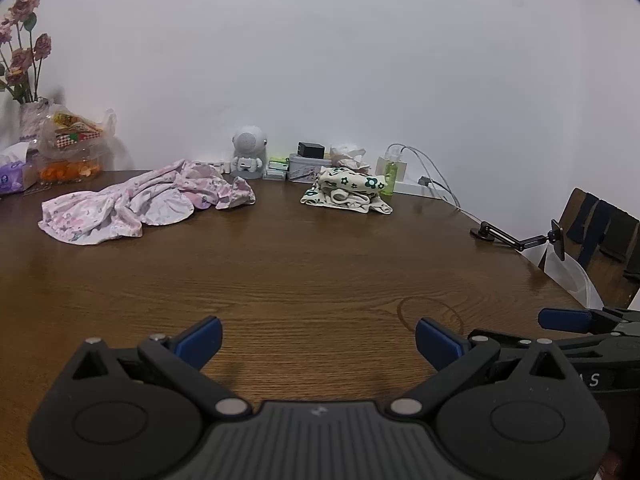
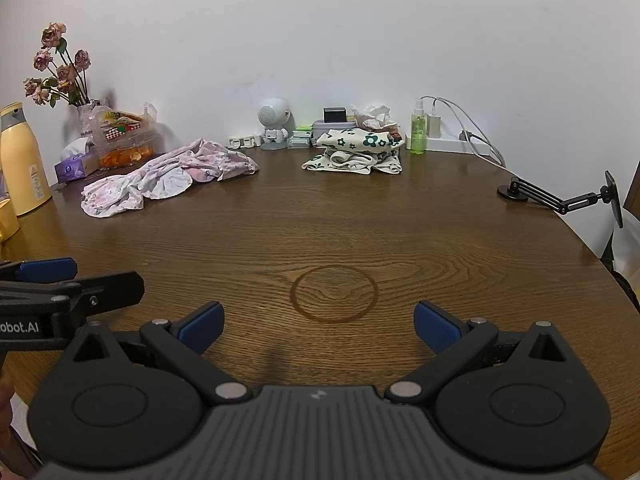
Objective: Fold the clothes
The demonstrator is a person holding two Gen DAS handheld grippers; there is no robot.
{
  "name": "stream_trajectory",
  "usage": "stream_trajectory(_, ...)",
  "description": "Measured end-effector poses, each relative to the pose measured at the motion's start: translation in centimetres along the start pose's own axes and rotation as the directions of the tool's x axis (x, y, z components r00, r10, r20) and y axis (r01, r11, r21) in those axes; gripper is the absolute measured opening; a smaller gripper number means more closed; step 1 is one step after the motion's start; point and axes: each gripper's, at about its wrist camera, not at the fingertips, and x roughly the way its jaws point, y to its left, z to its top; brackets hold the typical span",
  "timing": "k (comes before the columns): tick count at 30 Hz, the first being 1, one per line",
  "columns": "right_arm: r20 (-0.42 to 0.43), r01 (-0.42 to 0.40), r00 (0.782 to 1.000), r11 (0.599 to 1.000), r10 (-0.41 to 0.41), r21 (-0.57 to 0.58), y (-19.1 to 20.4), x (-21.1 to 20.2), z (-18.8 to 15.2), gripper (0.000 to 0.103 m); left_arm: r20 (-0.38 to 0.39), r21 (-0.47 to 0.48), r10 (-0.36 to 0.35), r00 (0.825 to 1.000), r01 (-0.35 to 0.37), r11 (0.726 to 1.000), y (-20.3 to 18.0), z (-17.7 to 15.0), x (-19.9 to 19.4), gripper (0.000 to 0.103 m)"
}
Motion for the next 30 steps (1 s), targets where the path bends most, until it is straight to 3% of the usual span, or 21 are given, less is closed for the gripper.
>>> stream_trajectory(30,0.0,-0.001,1.0,1.0,0.001,0.002,-0.02,-0.01,0.01,0.103,-0.007,0.01,-0.002,1.0,0.002,1.0,-0.13,-0.05,0.02,0.103)
